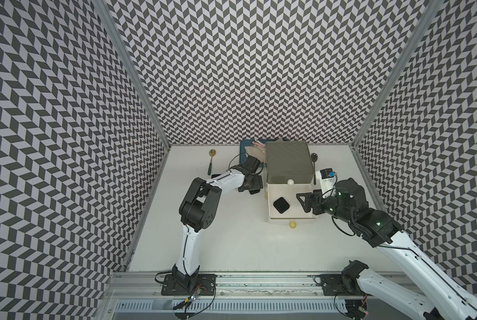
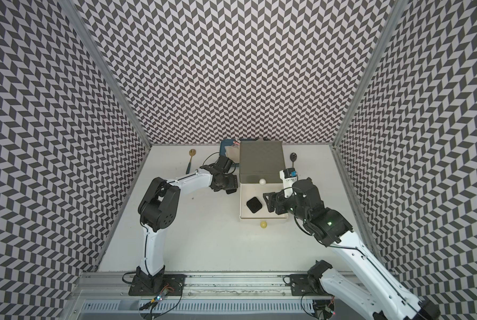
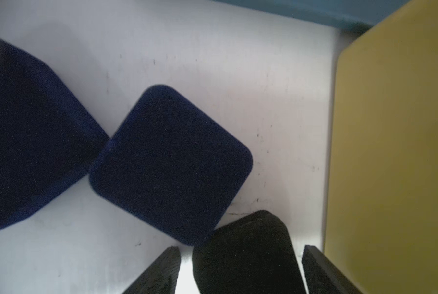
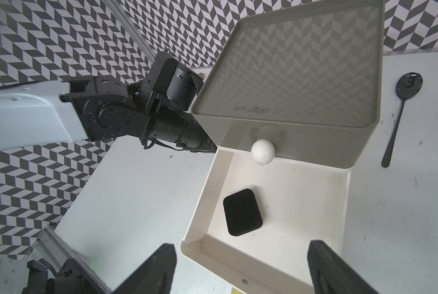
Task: Place the brooch boxes into the drawer by color
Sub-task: Pick up the brooch box from the center of the board.
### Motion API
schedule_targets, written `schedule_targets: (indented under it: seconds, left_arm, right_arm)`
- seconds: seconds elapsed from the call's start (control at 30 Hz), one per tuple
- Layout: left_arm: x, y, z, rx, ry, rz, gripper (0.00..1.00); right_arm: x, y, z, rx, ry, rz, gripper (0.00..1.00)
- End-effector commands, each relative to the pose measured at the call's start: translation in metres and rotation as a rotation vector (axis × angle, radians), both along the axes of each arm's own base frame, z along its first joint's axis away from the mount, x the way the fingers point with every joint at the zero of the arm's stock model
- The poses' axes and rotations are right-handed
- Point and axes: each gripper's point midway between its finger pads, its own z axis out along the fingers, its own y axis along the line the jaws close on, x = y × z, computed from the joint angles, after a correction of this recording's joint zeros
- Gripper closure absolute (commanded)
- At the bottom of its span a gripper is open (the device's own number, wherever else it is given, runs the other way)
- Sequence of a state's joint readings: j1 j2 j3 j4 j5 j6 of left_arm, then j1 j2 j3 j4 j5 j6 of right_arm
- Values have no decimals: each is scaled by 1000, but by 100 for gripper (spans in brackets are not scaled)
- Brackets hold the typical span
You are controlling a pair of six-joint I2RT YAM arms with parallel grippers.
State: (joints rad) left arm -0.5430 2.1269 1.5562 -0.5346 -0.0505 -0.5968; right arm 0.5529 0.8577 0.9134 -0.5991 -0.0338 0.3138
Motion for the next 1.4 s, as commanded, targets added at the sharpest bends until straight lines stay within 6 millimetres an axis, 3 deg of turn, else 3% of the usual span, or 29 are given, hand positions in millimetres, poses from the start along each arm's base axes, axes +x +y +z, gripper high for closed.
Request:
schedule_targets:
  seconds: [0.0, 0.23, 0.33, 0.53, 0.8, 1.03, 1.23, 1.37]
  left_arm:
    - [-6, 12, -14, 86, 41, 1, 22]
    - [-9, 20, -18, 129, 60, 4, 33]
    - [-12, 24, -16, 146, 61, 1, 44]
    - [-25, 35, 5, 164, 33, -13, 47]
    - [-51, 51, 73, 152, -99, -69, 45]
    - [-89, 65, 154, 85, -321, -174, 45]
    - [-143, 54, 244, -85, -673, -425, 44]
    - [-190, 45, 287, -166, -890, -581, 44]
  right_arm:
    - [2, 0, 8, 12, -35, 2, 15]
    - [2, 1, 13, 24, -38, 6, 14]
    - [2, 1, 16, 25, -44, 3, 14]
    - [3, 2, 14, 29, -34, 6, 14]
    - [0, 7, 18, 48, -33, 34, 14]
    - [-8, 26, 30, 116, -12, 131, 14]
    - [-26, 64, 67, 235, 38, 363, 14]
    - [-43, 86, 93, 322, 76, 528, 14]
